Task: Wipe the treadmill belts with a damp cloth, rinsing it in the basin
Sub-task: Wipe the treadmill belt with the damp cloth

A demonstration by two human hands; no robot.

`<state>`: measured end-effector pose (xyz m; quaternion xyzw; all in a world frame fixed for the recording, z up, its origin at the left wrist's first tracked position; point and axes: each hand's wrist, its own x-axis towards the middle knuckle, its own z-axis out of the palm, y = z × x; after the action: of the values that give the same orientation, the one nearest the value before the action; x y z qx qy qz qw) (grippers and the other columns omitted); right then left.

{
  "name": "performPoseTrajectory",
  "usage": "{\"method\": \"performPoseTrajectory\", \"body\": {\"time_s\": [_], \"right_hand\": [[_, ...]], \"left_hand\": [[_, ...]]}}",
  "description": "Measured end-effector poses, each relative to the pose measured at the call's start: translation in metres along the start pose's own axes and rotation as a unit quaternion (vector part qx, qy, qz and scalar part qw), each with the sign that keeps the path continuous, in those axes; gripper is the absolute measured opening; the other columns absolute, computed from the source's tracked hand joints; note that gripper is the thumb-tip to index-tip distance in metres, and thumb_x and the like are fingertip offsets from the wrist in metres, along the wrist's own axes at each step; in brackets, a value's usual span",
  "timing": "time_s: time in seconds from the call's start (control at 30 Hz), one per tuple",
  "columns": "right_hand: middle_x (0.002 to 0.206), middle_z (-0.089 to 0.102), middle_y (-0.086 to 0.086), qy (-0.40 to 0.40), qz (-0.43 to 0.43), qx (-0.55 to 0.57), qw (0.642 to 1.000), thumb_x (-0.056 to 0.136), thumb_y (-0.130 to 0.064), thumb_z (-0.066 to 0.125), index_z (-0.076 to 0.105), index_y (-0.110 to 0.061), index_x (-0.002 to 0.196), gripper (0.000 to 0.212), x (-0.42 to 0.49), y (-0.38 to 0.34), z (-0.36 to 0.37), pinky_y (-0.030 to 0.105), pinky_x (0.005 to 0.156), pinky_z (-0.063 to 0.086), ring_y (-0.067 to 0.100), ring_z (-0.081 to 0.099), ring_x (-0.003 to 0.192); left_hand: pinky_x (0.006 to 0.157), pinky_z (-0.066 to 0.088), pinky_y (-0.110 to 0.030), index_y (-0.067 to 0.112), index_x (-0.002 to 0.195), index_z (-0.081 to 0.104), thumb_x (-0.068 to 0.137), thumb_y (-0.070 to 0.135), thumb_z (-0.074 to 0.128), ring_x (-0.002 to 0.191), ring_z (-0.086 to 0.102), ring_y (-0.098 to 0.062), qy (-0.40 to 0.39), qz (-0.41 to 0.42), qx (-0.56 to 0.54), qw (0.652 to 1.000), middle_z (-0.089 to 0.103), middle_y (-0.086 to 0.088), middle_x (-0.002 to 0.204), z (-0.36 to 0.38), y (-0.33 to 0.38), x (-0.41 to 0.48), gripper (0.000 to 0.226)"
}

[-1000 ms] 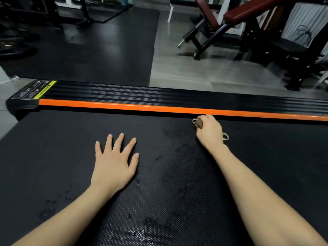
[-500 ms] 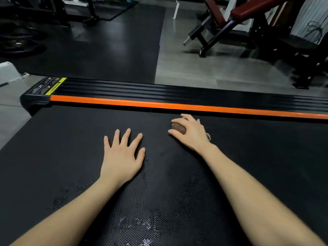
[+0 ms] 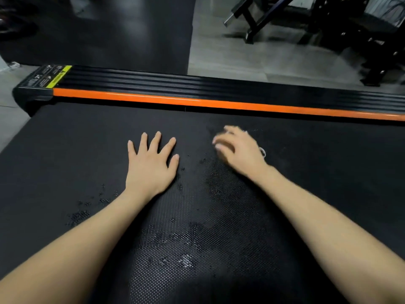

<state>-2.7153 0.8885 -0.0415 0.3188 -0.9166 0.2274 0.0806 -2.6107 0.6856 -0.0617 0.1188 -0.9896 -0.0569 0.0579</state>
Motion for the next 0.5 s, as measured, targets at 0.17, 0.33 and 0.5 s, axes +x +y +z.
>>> {"method": "performPoseTrajectory", "body": {"time_s": [0.17, 0.33, 0.5], "right_hand": [[0.13, 0.055, 0.009, 0.05, 0.107, 0.019, 0.993, 0.091, -0.028, 0.057, 0.069, -0.016, 0.106, 0.023, 0.006, -0.015, 0.015, 0.048, 0.108, 0.029, 0.026, 0.044, 0.127], [0.131, 0.056, 0.003, -0.048, -0.054, 0.103, 0.992, 0.088, -0.039, 0.051, 0.068, -0.024, 0.101, 0.025, -0.143, -0.099, -0.008, 0.046, 0.111, 0.025, 0.023, 0.047, 0.127], [0.127, 0.059, 0.009, -0.074, -0.12, 0.069, 0.988, 0.084, -0.039, 0.056, 0.071, -0.021, 0.101, 0.029, -0.171, -0.103, -0.008, 0.054, 0.106, 0.033, 0.031, 0.051, 0.123]], "left_hand": [[0.115, 0.001, -0.056, 0.036, 0.149, 0.023, 0.097, 0.05, 0.022, 0.145, 0.005, -0.033, -0.005, -0.001, 0.008, 1.0, 0.016, -0.005, 0.158, 0.0, 0.0, 0.002, 0.053], [0.114, 0.002, -0.057, 0.034, 0.149, 0.024, 0.097, 0.049, 0.022, 0.145, 0.006, -0.034, -0.008, 0.0, 0.008, 1.0, 0.017, -0.006, 0.158, -0.003, 0.002, 0.0, 0.053], [0.115, 0.001, -0.057, 0.034, 0.149, 0.023, 0.098, 0.049, 0.023, 0.145, 0.005, -0.034, -0.033, -0.001, -0.005, 0.999, 0.016, -0.007, 0.158, -0.01, 0.0, 0.0, 0.053]]}}
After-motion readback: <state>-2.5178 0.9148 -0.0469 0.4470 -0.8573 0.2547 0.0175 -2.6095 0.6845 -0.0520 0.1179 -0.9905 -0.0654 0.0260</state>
